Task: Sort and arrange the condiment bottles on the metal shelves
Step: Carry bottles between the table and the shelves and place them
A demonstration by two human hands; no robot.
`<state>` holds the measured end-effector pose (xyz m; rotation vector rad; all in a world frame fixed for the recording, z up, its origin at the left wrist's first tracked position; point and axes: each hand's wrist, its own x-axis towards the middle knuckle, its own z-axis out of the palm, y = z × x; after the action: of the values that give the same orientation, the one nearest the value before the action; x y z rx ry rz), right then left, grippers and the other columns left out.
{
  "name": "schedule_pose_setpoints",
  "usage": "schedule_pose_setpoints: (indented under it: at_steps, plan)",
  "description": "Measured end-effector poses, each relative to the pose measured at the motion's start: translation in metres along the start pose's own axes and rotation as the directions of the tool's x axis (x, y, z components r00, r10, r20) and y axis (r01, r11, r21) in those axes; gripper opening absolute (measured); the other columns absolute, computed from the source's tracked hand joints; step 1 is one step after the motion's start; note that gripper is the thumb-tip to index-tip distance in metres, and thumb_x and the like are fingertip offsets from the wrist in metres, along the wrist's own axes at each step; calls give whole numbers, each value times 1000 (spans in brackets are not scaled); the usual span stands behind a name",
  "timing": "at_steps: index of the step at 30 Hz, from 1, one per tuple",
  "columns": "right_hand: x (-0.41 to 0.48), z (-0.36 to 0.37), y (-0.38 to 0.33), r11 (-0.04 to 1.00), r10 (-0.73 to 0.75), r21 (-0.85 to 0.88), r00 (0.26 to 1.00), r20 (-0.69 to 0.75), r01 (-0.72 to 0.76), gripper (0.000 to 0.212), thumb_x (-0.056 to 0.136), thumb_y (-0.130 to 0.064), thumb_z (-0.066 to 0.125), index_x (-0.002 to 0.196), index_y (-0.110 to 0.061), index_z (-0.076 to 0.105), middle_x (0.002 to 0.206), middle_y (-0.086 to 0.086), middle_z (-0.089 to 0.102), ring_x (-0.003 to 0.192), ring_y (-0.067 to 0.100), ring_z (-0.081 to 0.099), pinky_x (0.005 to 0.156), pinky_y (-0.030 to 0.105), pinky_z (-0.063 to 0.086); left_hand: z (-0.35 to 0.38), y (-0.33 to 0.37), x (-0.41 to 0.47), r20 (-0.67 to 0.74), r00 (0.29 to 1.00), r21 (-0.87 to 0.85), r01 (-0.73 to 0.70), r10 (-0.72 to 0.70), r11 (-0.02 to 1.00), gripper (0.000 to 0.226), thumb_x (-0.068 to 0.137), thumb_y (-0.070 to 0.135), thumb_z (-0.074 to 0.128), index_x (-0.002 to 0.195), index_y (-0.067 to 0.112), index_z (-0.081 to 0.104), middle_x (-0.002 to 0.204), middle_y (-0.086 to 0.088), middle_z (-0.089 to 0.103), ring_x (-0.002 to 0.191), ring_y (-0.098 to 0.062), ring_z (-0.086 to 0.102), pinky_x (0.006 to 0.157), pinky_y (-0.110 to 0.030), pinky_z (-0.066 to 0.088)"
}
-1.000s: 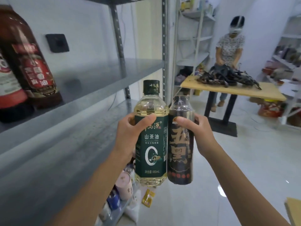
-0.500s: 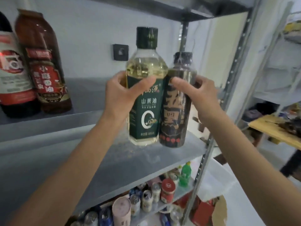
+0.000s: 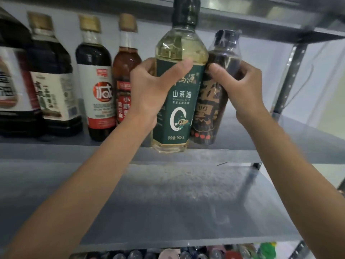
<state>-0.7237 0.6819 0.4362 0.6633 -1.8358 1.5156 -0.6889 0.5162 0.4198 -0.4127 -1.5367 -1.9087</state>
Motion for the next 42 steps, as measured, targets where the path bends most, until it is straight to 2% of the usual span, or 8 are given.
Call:
schedule_pose_setpoints:
  at_steps: [2,11,14,20,23,25,30,42]
  plan:
    - [3,9,9,1000,25,10,1000,-8,-25,14,76,-33,75,73,-28,63,72,-11,68,69,3,65,66,19,53,-5,-9,5,-14,1000,46,-18,18,999,56,56,38,84,97,7,65,91,-8,74,82,-26,72,75,-44,58]
    - [6,26,49,995,96,-12,995,38,-96,13,80,-29,72,80,-24,61,72,-12,62,59,-7,55,58,10,43,-10,-41,12,24,1000,122,-18,15,992,30,83,25,72,108,16,59,100,-1,71,89,-14,70,81,-38,58]
    - [-1,22,54,995,103,-19,991,88,-101,17,81,-30,71,89,-21,61,77,-12,62,62,-8,55,59,9,43,-17,-51,4,118,991,176,-87,66,981,44,88,23,65,128,17,47,116,1,64,102,-10,65,89,-37,55]
    - [-38,17,83,965,259,-103,919,296,-239,61,56,-40,78,109,-18,57,101,-4,70,92,11,67,78,21,52,-35,-76,-22,239,971,450,-123,14,885,90,88,45,58,153,25,-1,153,10,26,137,0,31,113,-33,32]
    - [-45,15,90,958,285,-129,907,311,-257,56,61,-31,82,109,-15,60,96,0,71,90,15,66,74,16,51,-41,-78,-29,247,968,499,-95,-36,862,91,90,38,59,152,26,-7,153,19,12,138,7,17,113,-21,22]
    - [-44,14,91,959,281,-119,910,304,-256,47,65,-22,83,106,-15,61,93,0,71,90,14,64,72,11,48,-44,-78,-28,262,963,502,-85,-57,861,91,90,38,59,151,28,-9,157,16,10,141,3,15,117,-29,22]
    - [-43,9,89,954,298,-57,901,317,-295,56,61,-23,82,112,-16,61,103,-2,71,99,17,65,88,29,50,-41,-81,-28,244,968,489,-66,-63,870,91,86,47,55,152,30,-5,157,9,20,142,-6,24,114,-42,31]
    - [-43,-1,88,935,321,16,864,387,-354,55,60,-26,79,113,-18,62,104,-5,71,98,9,66,88,26,51,-34,-82,-31,167,986,544,-66,-31,836,66,95,34,52,151,21,19,136,5,52,118,-8,55,99,-34,49]
